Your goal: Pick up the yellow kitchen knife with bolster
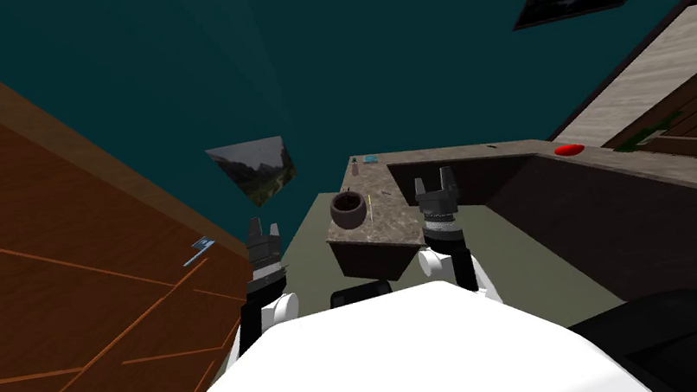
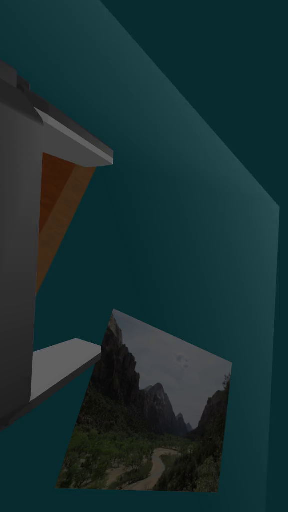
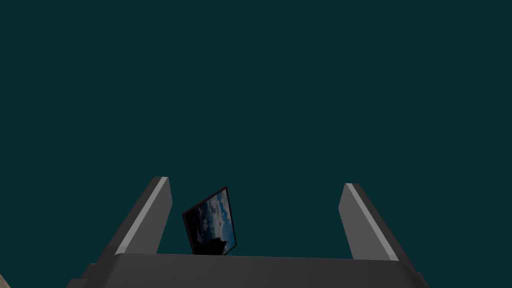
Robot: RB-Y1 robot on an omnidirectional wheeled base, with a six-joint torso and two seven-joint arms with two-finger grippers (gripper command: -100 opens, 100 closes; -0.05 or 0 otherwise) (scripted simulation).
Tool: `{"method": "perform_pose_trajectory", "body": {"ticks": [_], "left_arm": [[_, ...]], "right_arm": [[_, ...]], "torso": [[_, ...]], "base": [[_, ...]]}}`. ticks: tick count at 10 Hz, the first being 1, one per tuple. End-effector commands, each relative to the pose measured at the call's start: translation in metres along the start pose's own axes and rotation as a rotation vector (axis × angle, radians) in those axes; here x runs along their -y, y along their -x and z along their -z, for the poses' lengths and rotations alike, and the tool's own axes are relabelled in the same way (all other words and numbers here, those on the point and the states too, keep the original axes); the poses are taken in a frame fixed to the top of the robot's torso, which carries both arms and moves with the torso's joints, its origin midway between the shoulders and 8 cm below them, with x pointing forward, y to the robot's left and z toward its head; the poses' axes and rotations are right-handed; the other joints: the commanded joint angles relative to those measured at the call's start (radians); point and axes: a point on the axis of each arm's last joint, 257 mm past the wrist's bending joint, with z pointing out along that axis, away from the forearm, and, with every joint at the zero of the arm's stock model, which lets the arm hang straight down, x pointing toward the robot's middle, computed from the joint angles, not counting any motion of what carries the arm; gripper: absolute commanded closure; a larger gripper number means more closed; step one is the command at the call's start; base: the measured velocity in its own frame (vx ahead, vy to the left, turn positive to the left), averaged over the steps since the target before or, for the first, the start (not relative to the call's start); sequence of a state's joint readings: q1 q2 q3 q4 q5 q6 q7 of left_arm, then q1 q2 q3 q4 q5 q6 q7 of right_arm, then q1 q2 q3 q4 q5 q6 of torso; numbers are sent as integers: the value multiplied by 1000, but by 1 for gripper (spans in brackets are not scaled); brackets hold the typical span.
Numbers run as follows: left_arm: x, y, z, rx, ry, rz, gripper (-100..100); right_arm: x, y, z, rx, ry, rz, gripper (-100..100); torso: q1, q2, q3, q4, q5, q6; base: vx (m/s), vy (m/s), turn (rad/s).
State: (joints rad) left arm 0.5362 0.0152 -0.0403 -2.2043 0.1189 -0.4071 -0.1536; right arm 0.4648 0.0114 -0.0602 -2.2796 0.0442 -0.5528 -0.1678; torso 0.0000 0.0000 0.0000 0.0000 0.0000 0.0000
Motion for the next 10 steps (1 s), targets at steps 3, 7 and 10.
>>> {"method": "perform_pose_trajectory", "body": {"ticks": [3,7,10], "left_arm": [[0,0,0,0,0,0,0],[0,0,0,0,0,0,0],[0,0,0,0,0,0,0]], "right_arm": [[28,-2,7,-65,-106,5,-100],[69,9,25,-101,-268,3,-100],[92,18,35,-106,-360,9,-100]], "torso": [[6,2,1,0,1,0],[8,3,2,1,2,0],[11,2,1,0,2,0]], "base": [[-38,101,-88],[-46,153,-106],[-32,143,-94]]}}
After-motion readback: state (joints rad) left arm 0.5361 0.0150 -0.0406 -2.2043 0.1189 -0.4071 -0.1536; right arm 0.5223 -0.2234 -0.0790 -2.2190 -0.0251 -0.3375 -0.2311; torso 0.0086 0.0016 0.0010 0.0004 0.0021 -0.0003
